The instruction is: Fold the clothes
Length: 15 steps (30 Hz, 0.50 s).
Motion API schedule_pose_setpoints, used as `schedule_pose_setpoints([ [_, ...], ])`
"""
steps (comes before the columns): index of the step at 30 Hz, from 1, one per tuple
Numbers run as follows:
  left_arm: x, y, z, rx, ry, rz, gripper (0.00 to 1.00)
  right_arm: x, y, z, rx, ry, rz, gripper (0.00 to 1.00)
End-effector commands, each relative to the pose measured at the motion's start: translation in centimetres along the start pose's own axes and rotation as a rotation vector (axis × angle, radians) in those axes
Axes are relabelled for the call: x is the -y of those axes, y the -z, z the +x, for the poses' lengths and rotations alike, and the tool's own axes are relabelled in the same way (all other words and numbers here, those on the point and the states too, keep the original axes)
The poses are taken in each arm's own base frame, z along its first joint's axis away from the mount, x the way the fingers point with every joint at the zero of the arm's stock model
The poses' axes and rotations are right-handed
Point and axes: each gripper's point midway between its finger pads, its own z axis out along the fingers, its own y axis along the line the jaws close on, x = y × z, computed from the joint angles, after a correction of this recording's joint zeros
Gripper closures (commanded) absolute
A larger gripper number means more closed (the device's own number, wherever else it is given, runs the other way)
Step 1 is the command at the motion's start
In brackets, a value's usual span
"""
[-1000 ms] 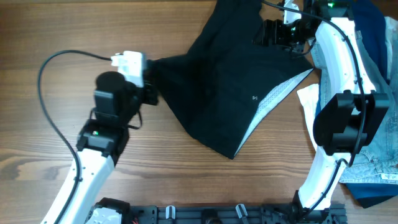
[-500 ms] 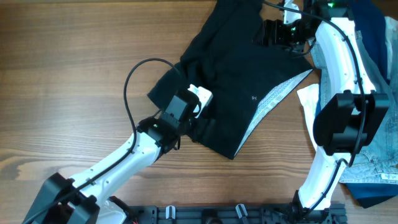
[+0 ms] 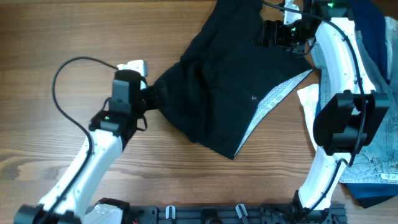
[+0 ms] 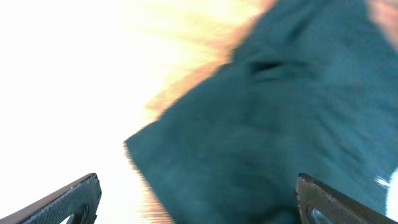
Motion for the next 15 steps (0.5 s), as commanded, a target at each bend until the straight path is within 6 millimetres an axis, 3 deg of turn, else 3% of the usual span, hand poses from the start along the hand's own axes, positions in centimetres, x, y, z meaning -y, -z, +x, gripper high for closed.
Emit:
schedule_pose_setpoints([
  [1, -2.9, -2.5, 1.5, -0.080, 0.109, -0.068, 0.00, -0.4, 0.4, 0.0, 0.003, 0.019, 0.011, 0.01],
  [7, -4.6, -5.4, 3.4, -0.152, 0.130, -0.113, 0.00, -0.4, 0.4, 0.3, -0.008, 0.018, 0.012, 0.00],
  [11, -4.8, -7.3, 3.4, -0.138, 0.063, -0.102, 0.14, -0.3, 0.4, 0.4, -0.011, 0.016, 0.012, 0.00],
  [15, -5.6, -7.9, 3.3, -0.122, 0.058, -0.136, 0.15, -0.2, 0.4, 0.5, -0.017, 0.014, 0.020, 0.01],
])
